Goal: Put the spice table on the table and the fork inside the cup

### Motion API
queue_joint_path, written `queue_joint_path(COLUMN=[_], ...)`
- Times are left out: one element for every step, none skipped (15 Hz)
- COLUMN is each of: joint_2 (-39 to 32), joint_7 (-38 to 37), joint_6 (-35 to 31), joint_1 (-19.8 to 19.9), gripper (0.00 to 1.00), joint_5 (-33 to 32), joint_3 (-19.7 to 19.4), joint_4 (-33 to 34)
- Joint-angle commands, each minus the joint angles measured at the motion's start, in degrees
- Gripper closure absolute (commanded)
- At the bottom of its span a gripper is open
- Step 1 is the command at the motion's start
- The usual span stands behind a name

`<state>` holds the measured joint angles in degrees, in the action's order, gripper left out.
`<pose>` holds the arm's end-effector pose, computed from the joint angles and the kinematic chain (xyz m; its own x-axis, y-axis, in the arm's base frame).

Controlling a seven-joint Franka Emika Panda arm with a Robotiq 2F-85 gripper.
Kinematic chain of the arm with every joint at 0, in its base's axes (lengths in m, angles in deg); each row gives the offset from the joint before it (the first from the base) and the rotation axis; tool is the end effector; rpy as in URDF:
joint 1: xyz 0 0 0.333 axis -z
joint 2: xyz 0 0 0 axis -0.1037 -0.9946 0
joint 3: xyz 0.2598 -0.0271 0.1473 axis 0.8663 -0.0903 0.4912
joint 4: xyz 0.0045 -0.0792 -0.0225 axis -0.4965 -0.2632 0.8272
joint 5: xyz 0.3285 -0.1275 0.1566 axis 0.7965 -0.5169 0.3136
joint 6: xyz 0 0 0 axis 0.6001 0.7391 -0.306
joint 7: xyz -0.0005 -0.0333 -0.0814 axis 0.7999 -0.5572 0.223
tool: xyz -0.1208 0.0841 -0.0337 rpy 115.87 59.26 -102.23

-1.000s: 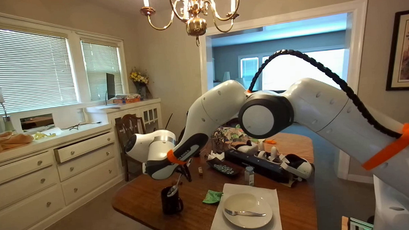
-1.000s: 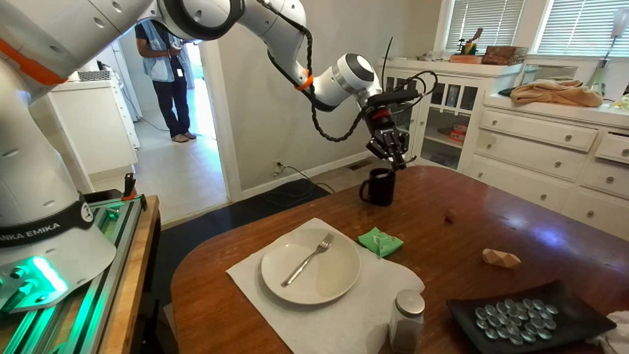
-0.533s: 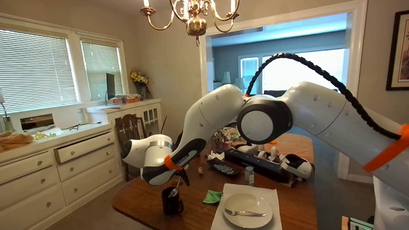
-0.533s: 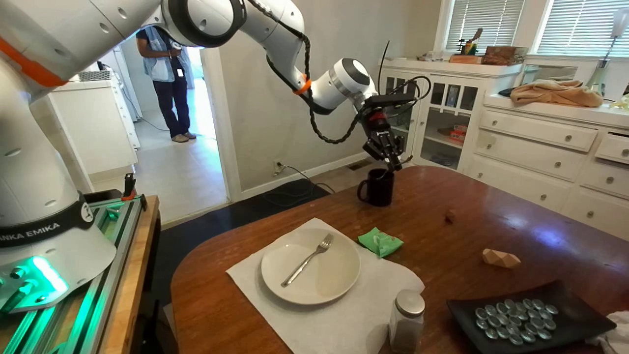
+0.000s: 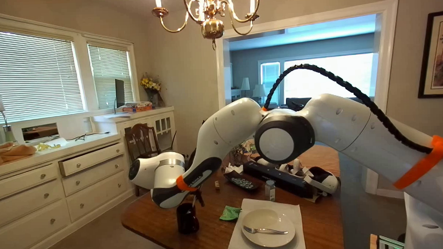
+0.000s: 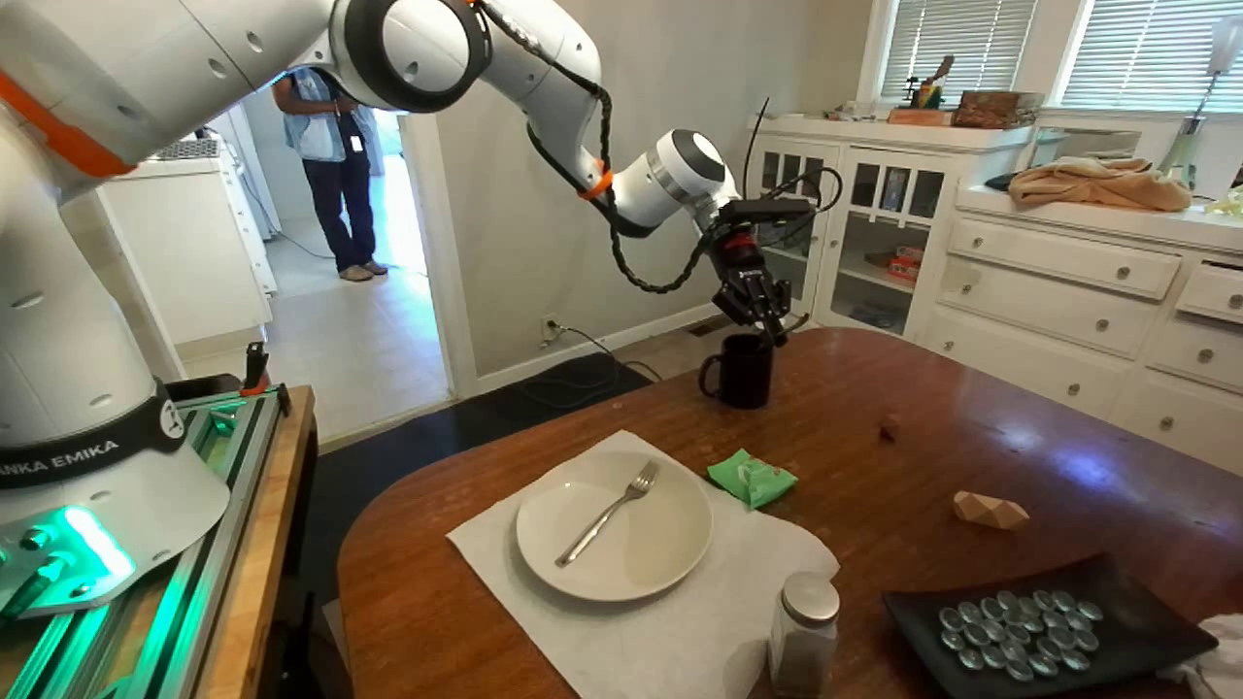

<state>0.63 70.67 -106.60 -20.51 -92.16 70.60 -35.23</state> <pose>0.7201 0.0716 0.1504 -0.0726 0.6153 -0.7850 0.9972 0.0582 -0.0466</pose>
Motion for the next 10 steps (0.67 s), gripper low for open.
queue_joint_path(joint_2=[-3.0, -3.3, -3.7, -3.9, -4.1, -4.2, -4.4, -4.4, -4.4, -4.5], joint_7=[3.1, 3.8, 4.2, 4.9, 5.1, 5.5, 5.6, 5.7, 5.9, 5.9], joint_6=[3.6, 4.3, 4.6, 5.1, 5.4, 5.6, 5.8, 5.9, 6.1, 6.2], joint_1=[-1.2, -1.5, -1.6, -1.7, -1.8, -1.9, -1.9, -1.9, -1.9, -1.8], gripper=[0.96, 0.96, 0.96, 0.96, 0.96, 0.57, 0.56, 0.51, 0.43, 0.36], joint_5=[-1.8, -2.1, -2.3, -2.5, -2.6, -2.7, -2.8, -2.9, -3.0, -3.0], joint_3=[-0.3, -0.3, -0.3, -0.4, -0.3, -0.3, -0.3, -0.3, -0.3, -0.3], joint_4=[4.0, 4.3, 4.7, 4.9, 5.2, 5.4, 5.6, 5.7, 5.9, 6.1])
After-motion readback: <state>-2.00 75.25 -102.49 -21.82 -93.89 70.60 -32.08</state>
